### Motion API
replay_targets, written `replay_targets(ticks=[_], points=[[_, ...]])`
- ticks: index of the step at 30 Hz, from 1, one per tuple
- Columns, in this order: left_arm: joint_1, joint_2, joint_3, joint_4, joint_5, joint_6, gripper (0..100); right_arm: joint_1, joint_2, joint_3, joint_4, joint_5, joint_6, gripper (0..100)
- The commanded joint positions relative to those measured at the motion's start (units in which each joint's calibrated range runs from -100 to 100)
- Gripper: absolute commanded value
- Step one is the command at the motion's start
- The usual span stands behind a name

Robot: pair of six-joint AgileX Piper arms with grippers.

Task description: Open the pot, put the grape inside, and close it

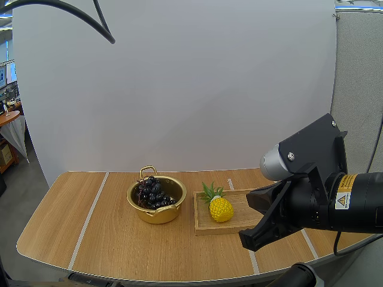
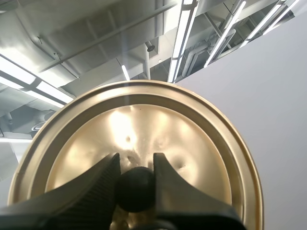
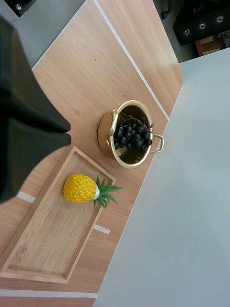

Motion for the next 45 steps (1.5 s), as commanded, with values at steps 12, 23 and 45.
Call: replay_targets(ticks=[12,23,45], points=[[-0.18,-3.2,-0.5,2.0,46.0,-0.3,0,-0.2,-0.6,0.0,-0.1,0.0,0.5,0],[-0.18,-2.3,6.0,1.9,54.9,-0.3,0,-0.2,-0.6,0.0,-0.1,0.0,0.5,0],[-0.18,5.0,45.2,1.2,47.8,8.0,0,-0.2,-0.6,0.0,-0.1,0.0,0.5,0]])
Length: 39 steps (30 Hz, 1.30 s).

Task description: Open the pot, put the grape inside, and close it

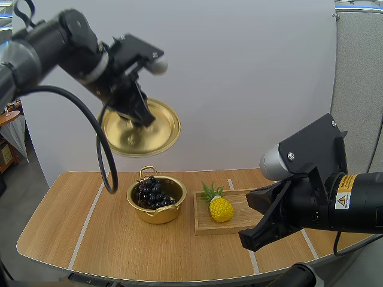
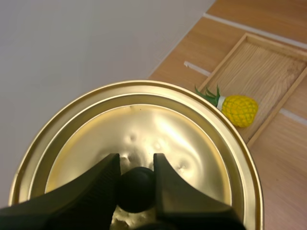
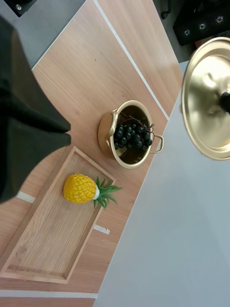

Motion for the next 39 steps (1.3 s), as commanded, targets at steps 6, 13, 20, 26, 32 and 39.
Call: replay_targets(ticks=[6,13,20,26,32,39], points=[[-0.18,11.5,10.1,-3.7,-11.7,5.0,0,-0.2,-0.6,0.0,-0.1,0.0,0.5,0],[-0.18,17.8,15.8,-8.6,-23.4,11.2,0,-0.2,-0.6,0.0,-0.1,0.0,0.5,0],[-0.18,21.4,19.0,-10.8,-31.6,14.9,0,-0.2,-0.6,0.0,-0.1,0.0,0.5,0],[-0.18,24.8,19.0,-14.4,-35.5,18.1,0,-0.2,-0.6,0.0,-0.1,0.0,0.5,0],[1.40,28.4,18.1,-15.2,-36.5,19.6,0,-0.2,-0.6,0.0,-0.1,0.0,0.5,0],[2.97,29.3,17.9,-17.6,-31.9,23.2,0,-0.2,-0.6,0.0,-0.1,0.0,0.5,0]])
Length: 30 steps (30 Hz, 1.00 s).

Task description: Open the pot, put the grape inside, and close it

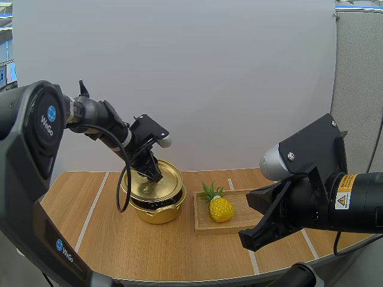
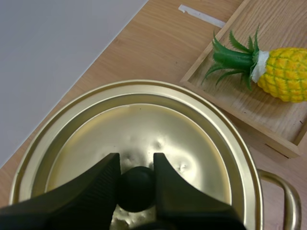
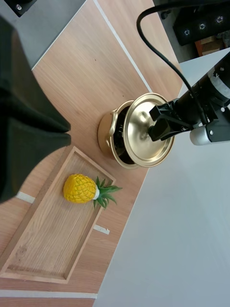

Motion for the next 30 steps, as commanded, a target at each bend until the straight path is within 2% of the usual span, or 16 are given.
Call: replay_targets(ticks=[1,13,19,30], points=[[0.10,0.1,-0.7,-2.0,2.3,1.0,0,-0.2,-0.6,0.0,-0.1,0.0,0.5,0],[0.10,4.0,-0.7,-2.8,0.9,1.8,0,-0.2,-0.6,0.0,-0.1,0.0,0.5,0],[0.10,6.7,-0.7,-6.7,1.4,3.4,0,-0.2,-0.6,0.0,-0.1,0.0,0.5,0],[0.10,6.7,-0.5,-6.9,4.8,3.9,0,-0.2,-0.6,0.0,-0.1,0.0,0.5,0]])
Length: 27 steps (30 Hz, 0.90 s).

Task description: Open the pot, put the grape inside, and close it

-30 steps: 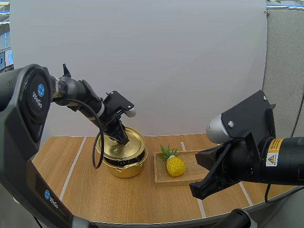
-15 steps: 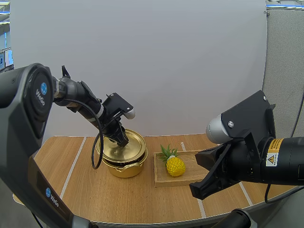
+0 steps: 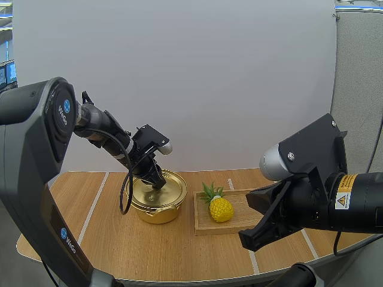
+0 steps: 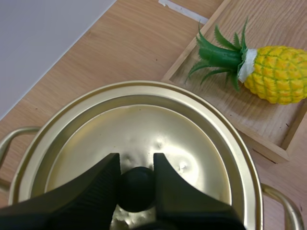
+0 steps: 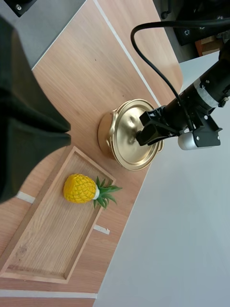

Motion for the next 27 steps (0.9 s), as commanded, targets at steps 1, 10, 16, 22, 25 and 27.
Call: replay_targets(ticks=[1,10,16,22,25,27], points=[[0.10,0.0,-0.3,-1.7,2.0,0.2,0,-0.2,-0.6,0.0,-0.1,0.0,0.5,0],[0.10,3.2,-0.3,-1.6,2.2,0.2,0,-0.2,-0.6,0.0,-0.1,0.0,0.5,0],[0.10,3.7,-0.3,-1.6,2.2,0.2,0,-0.2,-0.6,0.0,-0.1,0.0,0.5,0],[0.10,3.7,-0.3,-1.6,2.0,0.2,3,-0.2,-0.6,0.0,-0.1,0.0,0.5,0],[0.10,3.7,-0.3,-1.6,2.5,0.2,25,-0.2,-0.6,0.0,-0.1,0.0,0.5,0],[0.10,3.4,-0.3,-1.6,2.7,0.2,50,-0.2,-0.6,0.0,-0.1,0.0,0.5,0]])
